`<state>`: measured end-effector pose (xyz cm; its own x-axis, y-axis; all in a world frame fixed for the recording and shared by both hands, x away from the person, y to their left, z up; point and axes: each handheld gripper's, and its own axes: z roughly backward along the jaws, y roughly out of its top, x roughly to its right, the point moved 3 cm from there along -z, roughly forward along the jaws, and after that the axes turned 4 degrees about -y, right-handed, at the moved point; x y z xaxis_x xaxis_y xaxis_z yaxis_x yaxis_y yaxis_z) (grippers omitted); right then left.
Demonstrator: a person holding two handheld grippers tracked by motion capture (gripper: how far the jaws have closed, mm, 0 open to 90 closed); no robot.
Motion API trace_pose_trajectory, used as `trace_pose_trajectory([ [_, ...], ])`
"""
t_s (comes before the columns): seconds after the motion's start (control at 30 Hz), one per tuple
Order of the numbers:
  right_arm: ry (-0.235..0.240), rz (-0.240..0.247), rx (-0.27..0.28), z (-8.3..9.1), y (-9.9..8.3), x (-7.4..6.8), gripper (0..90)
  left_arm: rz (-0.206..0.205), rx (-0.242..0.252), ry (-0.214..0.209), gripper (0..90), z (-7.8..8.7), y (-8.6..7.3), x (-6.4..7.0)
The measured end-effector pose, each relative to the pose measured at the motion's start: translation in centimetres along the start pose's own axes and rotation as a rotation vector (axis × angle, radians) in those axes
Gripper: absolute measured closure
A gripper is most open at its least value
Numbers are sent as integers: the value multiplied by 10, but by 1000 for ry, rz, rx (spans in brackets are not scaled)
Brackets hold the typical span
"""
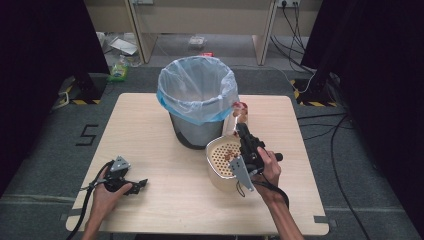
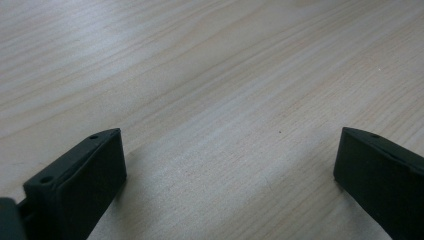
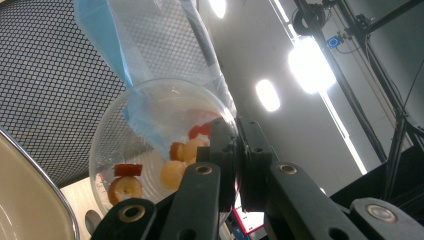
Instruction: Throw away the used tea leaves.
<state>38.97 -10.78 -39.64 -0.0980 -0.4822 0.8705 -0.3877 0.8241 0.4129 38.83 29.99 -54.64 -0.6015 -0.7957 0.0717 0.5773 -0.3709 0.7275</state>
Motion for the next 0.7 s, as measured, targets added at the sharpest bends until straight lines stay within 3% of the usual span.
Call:
trace_pose_trajectory([
  [0.1,9,32,-1,-1,-1,-2,872,0,0,0,0,0,0,0],
  [0.17,10,13,-18,-2,-6,-4,873,0,0,0,0,0,0,0],
  [0.3,0,17,-1,0,-1,-2,873,0,0,0,0,0,0,0],
  [0.37,-26,46,32,3,5,1,874,0,0,0,0,0,0,0],
  [0.5,-23,39,-4,1,0,-2,874,1,0,1,0,0,0,0],
  [0.53,-21,70,11,2,2,-4,874,1,0,2,0,0,0,0],
  [0.63,-8,65,-1,2,1,-7,874,1,0,2,0,0,0,0],
  [0.7,-26,99,35,4,8,-6,874,2,0,2,0,0,0,0],
])
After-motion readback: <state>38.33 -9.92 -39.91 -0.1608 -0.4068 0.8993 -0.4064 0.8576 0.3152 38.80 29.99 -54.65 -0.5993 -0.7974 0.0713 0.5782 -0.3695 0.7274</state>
